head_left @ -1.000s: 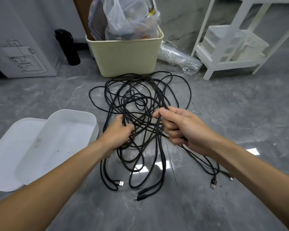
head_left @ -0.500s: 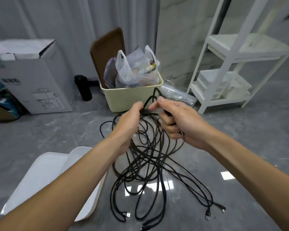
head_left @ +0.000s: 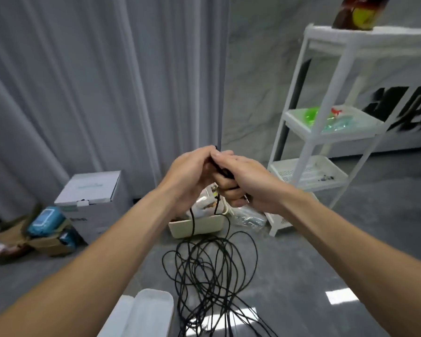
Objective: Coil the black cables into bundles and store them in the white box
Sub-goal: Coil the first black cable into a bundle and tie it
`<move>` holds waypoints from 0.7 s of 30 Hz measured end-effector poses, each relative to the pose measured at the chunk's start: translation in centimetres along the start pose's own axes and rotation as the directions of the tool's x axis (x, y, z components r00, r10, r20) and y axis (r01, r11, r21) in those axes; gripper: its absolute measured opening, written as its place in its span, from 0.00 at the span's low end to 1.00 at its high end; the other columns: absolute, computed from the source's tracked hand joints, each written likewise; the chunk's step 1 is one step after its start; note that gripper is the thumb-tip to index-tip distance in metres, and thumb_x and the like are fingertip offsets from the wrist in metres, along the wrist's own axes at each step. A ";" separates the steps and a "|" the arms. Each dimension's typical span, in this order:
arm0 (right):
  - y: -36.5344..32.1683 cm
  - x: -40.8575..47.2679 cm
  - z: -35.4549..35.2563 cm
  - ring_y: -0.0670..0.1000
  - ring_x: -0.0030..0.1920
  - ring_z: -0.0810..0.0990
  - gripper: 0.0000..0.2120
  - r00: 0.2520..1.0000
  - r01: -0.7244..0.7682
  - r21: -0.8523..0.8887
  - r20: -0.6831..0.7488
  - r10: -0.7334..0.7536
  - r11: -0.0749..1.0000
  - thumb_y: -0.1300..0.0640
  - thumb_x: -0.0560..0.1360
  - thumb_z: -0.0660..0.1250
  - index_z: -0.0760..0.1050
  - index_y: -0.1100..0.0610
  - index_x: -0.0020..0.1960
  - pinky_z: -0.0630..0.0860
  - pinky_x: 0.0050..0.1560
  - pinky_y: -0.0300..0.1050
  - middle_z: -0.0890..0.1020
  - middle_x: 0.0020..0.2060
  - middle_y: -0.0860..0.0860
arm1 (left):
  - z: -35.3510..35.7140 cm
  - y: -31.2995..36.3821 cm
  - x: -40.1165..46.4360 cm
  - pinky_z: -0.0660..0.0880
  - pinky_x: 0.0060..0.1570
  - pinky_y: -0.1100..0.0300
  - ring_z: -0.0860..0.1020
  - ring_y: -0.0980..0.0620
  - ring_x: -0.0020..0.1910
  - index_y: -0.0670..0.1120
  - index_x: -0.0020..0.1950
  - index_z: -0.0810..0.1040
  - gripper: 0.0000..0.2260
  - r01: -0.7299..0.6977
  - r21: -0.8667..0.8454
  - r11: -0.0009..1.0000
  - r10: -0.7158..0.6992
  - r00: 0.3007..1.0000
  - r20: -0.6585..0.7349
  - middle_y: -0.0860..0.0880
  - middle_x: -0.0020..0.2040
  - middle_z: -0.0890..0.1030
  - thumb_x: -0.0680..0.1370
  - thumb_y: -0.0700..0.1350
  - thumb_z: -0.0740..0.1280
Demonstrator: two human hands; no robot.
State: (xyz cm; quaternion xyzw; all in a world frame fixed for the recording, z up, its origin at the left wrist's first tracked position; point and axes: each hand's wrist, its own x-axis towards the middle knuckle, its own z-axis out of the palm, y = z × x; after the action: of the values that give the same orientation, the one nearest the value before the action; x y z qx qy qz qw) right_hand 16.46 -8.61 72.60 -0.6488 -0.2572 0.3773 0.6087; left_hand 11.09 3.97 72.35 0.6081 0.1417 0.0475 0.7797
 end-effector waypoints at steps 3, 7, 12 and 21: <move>-9.4 -0.8 0.1 0.47 0.22 0.59 0.25 0.999 0.020 0.071 0.035 -0.022 0.997 0.44 0.84 0.54 0.62 0.54 0.31 0.58 0.23 0.37 0.62 0.24 0.49 | 2.4 9.5 -1.3 0.77 0.53 0.53 0.81 0.48 0.40 0.36 0.60 0.82 0.15 -0.013 -0.069 0.998 0.011 0.999 -0.030 0.46 0.47 0.85 0.81 0.44 0.63; -21.5 -2.3 -0.2 0.49 0.24 0.71 0.21 0.991 0.097 0.140 0.080 -0.109 0.985 0.46 0.85 0.56 0.70 0.58 0.39 0.71 0.26 0.40 0.73 0.27 0.51 | 5.5 21.7 -3.1 0.72 0.23 0.56 0.69 0.45 0.21 0.37 0.57 0.82 0.16 -0.081 -0.065 0.995 0.079 0.996 -0.031 0.41 0.29 0.74 0.82 0.48 0.63; -35.0 -4.1 -0.8 0.50 0.27 0.76 0.19 0.969 0.187 0.186 0.125 -0.212 0.965 0.49 0.85 0.56 0.73 0.61 0.43 0.76 0.30 0.43 0.78 0.31 0.53 | 8.7 35.3 -5.6 0.70 0.20 0.57 0.68 0.46 0.17 0.35 0.54 0.82 0.12 -0.215 -0.012 0.977 0.214 0.977 -0.015 0.43 0.21 0.68 0.81 0.43 0.65; -49.0 -7.4 0.0 0.49 0.29 0.75 0.18 0.873 0.394 0.243 0.205 -0.444 0.887 0.49 0.86 0.55 0.76 0.62 0.50 0.74 0.31 0.41 0.80 0.35 0.54 | 12.5 49.8 -9.7 0.71 0.21 0.61 0.67 0.56 0.20 0.38 0.67 0.72 0.14 -0.454 0.139 0.880 0.464 0.885 -0.046 0.43 0.54 0.85 0.81 0.38 0.64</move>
State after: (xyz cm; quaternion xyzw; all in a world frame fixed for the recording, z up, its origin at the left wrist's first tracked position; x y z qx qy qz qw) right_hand 18.24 -8.28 122.09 -0.4612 -0.4300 0.3391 0.6981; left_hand 10.16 2.65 124.59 0.6693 0.0267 0.2458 0.7007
